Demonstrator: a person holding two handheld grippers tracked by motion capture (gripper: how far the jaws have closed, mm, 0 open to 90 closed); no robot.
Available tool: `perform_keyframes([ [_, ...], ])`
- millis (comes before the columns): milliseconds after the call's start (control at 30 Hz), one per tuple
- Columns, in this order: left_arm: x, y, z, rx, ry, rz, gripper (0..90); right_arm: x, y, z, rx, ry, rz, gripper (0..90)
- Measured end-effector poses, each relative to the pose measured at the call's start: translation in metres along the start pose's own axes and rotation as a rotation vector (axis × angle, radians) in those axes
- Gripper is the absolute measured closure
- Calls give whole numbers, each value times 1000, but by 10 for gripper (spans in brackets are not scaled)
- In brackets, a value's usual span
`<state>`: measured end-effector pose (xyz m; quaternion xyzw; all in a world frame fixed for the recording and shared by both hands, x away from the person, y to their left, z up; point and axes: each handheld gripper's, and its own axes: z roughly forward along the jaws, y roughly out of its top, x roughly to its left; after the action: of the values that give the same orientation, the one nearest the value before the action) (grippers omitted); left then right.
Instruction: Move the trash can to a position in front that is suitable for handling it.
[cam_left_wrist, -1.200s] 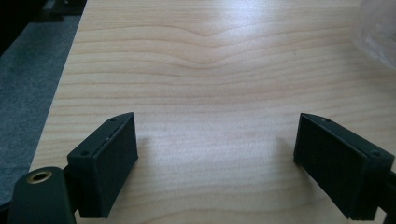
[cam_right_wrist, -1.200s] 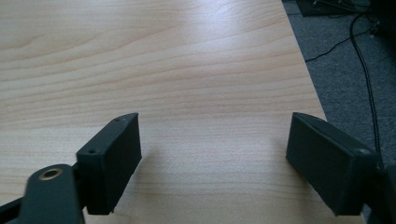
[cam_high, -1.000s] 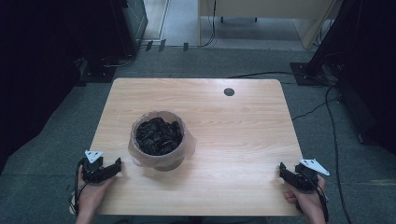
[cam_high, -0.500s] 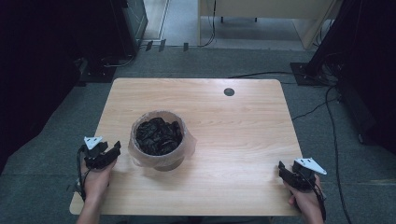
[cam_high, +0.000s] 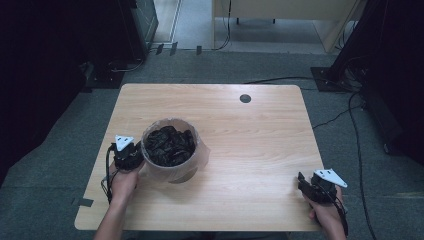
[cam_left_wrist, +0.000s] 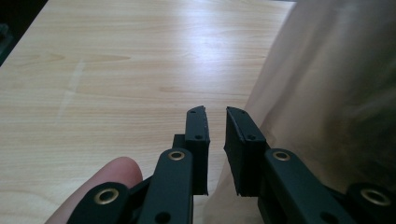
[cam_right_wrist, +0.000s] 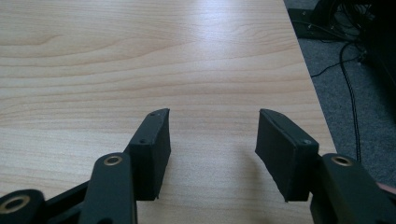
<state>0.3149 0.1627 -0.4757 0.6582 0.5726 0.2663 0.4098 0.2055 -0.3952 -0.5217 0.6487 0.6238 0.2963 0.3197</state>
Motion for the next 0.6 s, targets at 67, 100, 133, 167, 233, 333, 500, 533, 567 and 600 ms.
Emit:
perform_keyframes([
  [67, -4, 0, 0, -6, 2, 17, 825, 1, 0, 0, -1, -1, -5, 456],
  [100, -6, 0, 0, -6, -1, 20, 832, 2, 0, 0, -1, -2, -8, 456],
  [133, -6, 0, 1, -7, -3, 20, 841, 3, 0, 0, -1, -1, -7, 457],
  [167, -7, 0, 1, -8, -1, 23, 855, 3, 0, 0, -3, 3, -6, 461],
  [233, -8, 0, 1, -8, -2, 24, 883, 4, 2, -2, -6, 32, 25, 467],
  [333, -11, 0, 1, -7, -13, 25, 897, 8, 6, -5, -24, 47, 39, 497],
  [500, -14, 0, 2, -6, -34, 13, 899, 21, 8, -6, -83, 60, -89, 445],
  [533, -14, 0, 2, -6, -34, 13, 899, 21, 8, -6, -83, 60, -89, 445],
  [567, -16, 0, 2, -9, -43, 12, 900, 26, 9, -6, -86, 67, -123, 447],
  [600, -17, 0, 2, -7, -44, 15, 900, 29, 10, -5, -84, 72, -125, 455],
])
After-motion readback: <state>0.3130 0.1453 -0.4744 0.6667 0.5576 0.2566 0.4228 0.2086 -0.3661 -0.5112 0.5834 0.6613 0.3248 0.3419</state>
